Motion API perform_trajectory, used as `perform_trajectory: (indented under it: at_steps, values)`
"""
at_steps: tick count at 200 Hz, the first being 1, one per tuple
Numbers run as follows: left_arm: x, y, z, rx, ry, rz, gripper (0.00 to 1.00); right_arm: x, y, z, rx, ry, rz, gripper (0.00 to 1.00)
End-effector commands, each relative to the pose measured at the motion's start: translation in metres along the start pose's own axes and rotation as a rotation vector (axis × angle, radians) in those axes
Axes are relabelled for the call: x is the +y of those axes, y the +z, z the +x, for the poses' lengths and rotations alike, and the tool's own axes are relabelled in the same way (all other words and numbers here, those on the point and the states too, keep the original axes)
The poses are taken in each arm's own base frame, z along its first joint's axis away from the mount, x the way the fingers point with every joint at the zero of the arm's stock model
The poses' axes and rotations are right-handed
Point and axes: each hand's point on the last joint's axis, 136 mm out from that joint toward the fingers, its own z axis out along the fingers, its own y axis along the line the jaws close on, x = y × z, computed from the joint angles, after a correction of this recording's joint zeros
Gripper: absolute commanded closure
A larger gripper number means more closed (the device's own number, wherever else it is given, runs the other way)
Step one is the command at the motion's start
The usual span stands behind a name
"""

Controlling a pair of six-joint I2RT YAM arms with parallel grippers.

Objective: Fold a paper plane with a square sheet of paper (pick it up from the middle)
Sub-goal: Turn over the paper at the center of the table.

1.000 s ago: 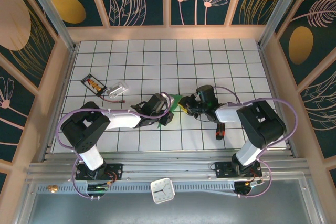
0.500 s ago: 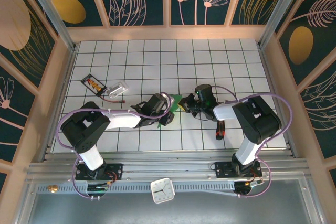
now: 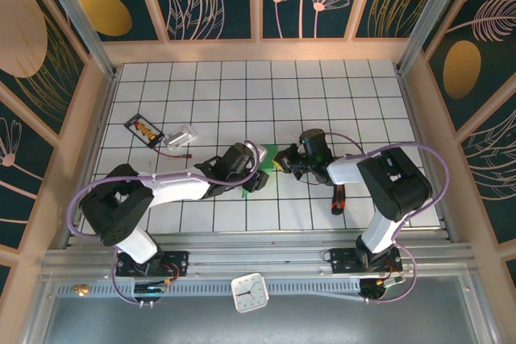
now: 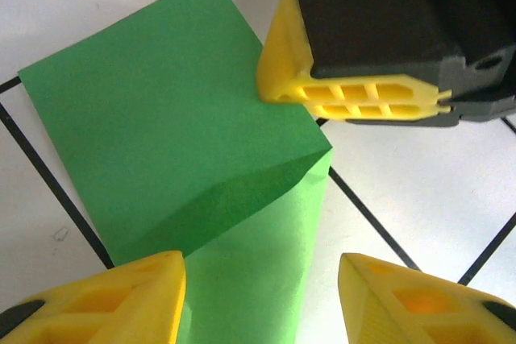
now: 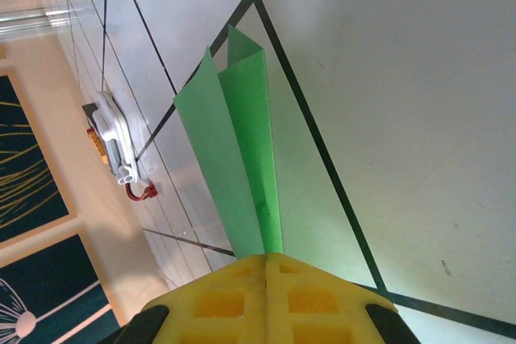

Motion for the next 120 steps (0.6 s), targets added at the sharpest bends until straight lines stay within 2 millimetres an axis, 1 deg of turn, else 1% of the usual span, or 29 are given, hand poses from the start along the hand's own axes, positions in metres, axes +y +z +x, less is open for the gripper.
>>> perform_trajectory:
  at_steps: [1,30,59,80,120]
  values:
    - [0.0,-0.001,0.013,0.031,0.051,-0.032,0.47,0.019,-0.005,0.0,0.008,0.01,-0.052,1.0]
    - [0.0,0.002,0.019,0.046,0.058,-0.044,0.47,0.019,-0.005,0.0,0.011,0.02,-0.055,1.0]
    - [0.007,0.008,0.028,0.074,0.073,-0.079,0.48,0.02,-0.006,0.0,0.015,0.026,-0.06,1.0]
    - [0.011,0.012,0.027,0.076,0.078,-0.095,0.5,0.02,-0.006,0.001,0.019,0.033,-0.064,1.0]
    - [0.004,0.017,0.026,0.083,0.079,-0.067,0.55,0.022,-0.006,0.001,0.022,0.035,-0.071,1.0]
